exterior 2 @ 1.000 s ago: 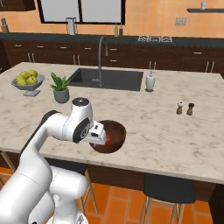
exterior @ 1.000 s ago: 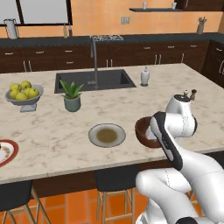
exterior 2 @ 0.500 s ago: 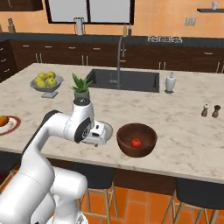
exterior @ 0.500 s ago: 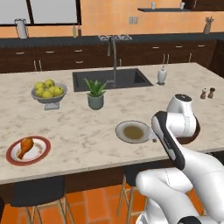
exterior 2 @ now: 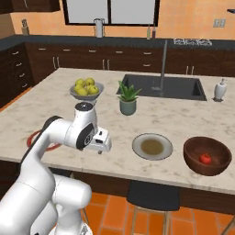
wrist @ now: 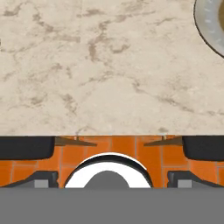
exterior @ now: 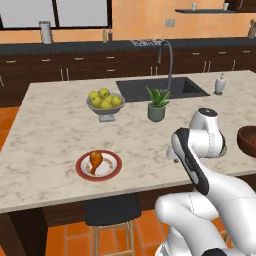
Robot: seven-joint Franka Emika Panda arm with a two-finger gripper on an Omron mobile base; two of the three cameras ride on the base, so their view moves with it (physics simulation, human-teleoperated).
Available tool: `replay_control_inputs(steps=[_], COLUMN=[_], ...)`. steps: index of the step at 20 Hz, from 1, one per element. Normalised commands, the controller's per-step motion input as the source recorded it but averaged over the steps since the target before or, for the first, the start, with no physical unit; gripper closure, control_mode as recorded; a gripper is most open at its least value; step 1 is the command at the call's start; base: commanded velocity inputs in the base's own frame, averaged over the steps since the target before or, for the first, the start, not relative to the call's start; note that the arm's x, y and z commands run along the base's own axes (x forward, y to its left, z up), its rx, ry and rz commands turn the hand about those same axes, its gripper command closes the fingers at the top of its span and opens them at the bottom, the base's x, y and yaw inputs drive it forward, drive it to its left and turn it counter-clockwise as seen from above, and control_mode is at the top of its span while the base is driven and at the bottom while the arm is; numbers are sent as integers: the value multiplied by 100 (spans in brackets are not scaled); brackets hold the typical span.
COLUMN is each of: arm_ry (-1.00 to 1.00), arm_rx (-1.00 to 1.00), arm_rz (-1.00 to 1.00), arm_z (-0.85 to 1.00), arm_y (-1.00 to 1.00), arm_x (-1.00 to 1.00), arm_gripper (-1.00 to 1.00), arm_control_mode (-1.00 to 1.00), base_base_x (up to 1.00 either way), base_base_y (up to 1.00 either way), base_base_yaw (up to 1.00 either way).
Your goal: Pick the chicken drumstick and tomato from their plates and place them in the bowl. Then put the bowl in the fridge.
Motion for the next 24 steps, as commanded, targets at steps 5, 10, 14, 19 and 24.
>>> replay_control_inputs(steps=[5, 10, 14, 19, 24], arm_ry=[4, 2, -3, -1, 5], arm_rx=[0, -10, -13, -4, 0], arm_rz=[0, 0, 0, 0, 0], arm_z=[-6, -4, -1, 0, 28], arm_y=[-7, 73, 100, 100, 99], arm_x=[0, 34, 58, 44, 55], arm_gripper=[-100, -100, -100, -100, -100], arm_control_mode=[-100, -100, -100, -100, -100], base_base_x=[10, 0, 0, 0, 0], base_base_y=[1, 0, 0, 0, 0], base_base_yaw=[-1, 0, 0, 0, 0])
